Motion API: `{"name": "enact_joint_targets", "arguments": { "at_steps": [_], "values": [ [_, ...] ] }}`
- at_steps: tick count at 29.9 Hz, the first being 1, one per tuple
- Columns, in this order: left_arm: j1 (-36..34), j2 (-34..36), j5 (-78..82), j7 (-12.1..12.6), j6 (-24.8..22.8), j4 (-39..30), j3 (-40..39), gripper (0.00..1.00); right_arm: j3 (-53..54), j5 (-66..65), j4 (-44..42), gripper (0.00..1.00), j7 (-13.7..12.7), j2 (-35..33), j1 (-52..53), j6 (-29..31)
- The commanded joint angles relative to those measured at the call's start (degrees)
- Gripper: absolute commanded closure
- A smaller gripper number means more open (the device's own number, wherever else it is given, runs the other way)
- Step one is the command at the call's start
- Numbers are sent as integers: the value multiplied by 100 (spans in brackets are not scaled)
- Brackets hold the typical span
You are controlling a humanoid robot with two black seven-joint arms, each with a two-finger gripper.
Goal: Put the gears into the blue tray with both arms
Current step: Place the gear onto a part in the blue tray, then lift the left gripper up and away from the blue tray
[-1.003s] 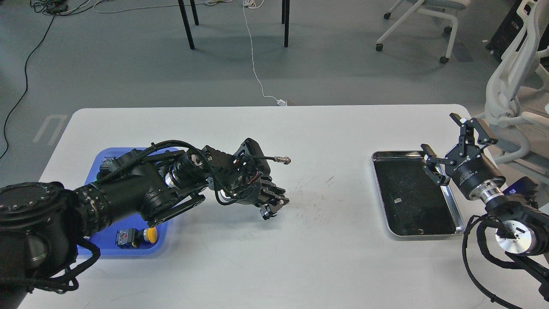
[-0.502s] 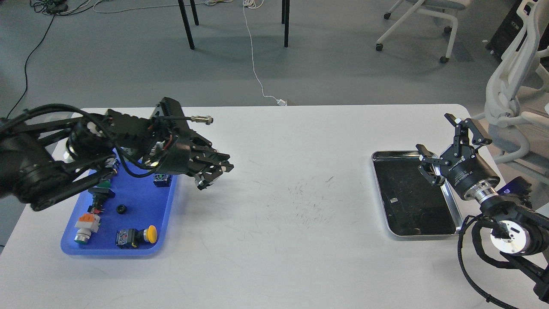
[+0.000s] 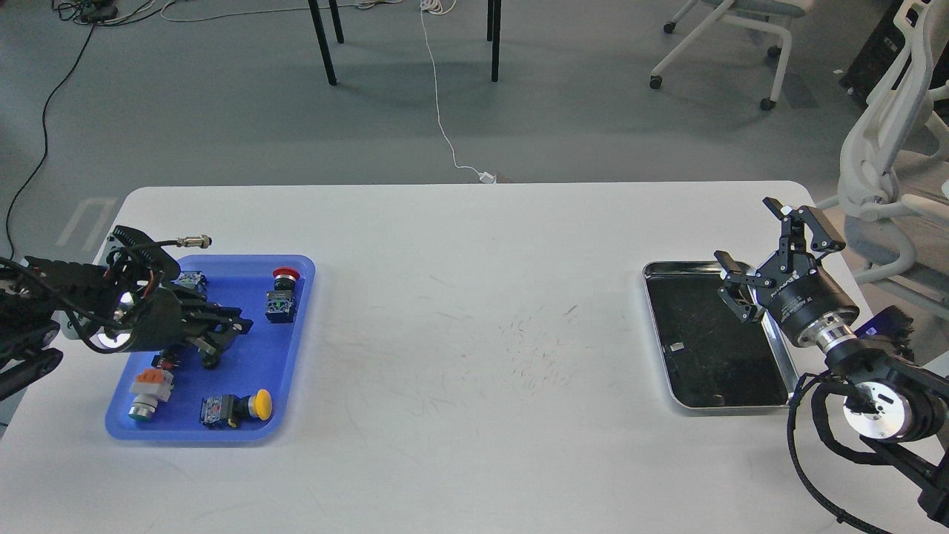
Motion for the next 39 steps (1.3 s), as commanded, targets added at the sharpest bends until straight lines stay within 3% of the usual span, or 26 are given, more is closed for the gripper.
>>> {"name": "enact_joint_targets", "arguments": {
  "at_steps": [1,6,8,10,14,20,23,28,31,37,38,39],
  "values": [
    [55,-289,-3,0,154,464,19,84,-6,0,16,2,0,0,-18,1],
    [116,-342,6,0,190,509,28,76,12,0,16,2,0,-26,-18,10],
    [116,-342,6,0,198,552,28,61,20,0,8,2,0,-35,-18,10],
    [116,-333,6,0,198,570,11,36,21,0,8,2,0,-35,-18,10],
    [90,-254,-11,0,207,527,-42,12,21,0,8,2,0,-35,-18,10],
    [11,185,-484,0,172,-96,-1094,6,12,0,8,2,0,0,43,10],
    [229,387,-2000,0,190,-956,-1719,2,-6,0,16,2,0,0,69,10],
    [1335,415,-5576,0,356,-2091,-2360,2,-32,-17,16,2,0,0,70,1],
    [2144,-155,-6741,0,366,-2163,-3246,2,-59,-61,86,2,0,-9,35,10],
    [3683,-1667,-6954,0,392,-2146,-5375,2,-550,-184,385,2,0,-149,52,19],
    [3798,-1895,-6963,118,366,-2137,-5586,2,-638,-193,420,1,0,-193,61,19],
    [3860,-2054,-6972,389,357,-2119,-5675,2,-673,-193,447,1,0,-228,61,19]
  ]
}}
